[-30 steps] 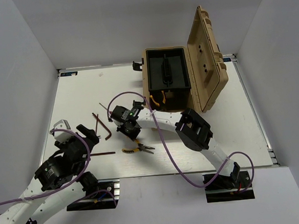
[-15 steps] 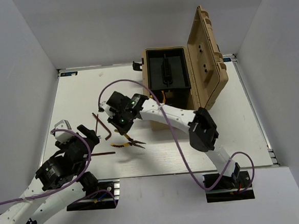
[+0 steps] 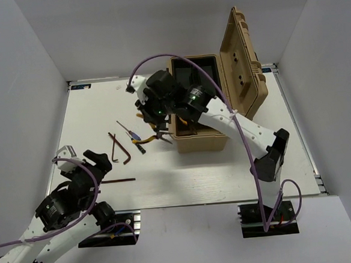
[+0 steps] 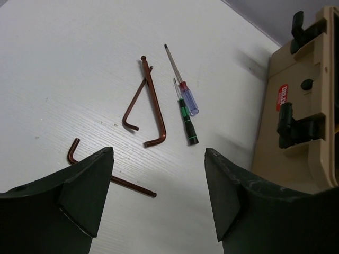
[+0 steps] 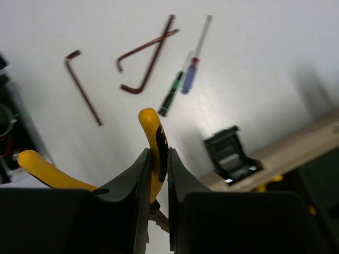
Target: Sort the tools into containers
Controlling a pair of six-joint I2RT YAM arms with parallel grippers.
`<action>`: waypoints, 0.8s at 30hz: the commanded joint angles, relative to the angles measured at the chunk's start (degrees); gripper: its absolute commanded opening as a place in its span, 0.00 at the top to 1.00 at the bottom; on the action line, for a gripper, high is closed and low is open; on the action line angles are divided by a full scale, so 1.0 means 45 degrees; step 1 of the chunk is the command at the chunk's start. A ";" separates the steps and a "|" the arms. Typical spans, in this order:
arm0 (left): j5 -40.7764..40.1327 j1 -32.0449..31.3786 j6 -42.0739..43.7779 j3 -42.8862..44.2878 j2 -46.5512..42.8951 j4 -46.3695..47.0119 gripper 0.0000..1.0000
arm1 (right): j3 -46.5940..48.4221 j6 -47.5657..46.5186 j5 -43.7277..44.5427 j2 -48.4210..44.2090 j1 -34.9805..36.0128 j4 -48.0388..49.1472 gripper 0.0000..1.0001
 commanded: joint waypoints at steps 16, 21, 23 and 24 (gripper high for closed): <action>0.3557 0.0017 -0.2728 -0.2227 0.4286 0.2065 0.37 | -0.5510 -0.1113 0.5694 -0.2985 -0.3152 0.4721 1.00; 0.4028 0.0017 -0.3745 -0.3145 0.4096 0.2067 0.37 | -0.7267 -0.0682 0.5263 -0.3669 -0.3347 0.4996 1.00; 0.4145 0.0017 -0.4253 -0.3439 0.3840 0.1912 0.34 | -0.7524 -0.0526 0.5107 -0.3979 -0.3328 0.4996 1.00; 0.4145 0.0017 -0.4409 -0.3441 0.3684 0.1659 0.33 | -0.7815 -0.0506 0.5068 -0.4020 -0.3347 0.5015 0.97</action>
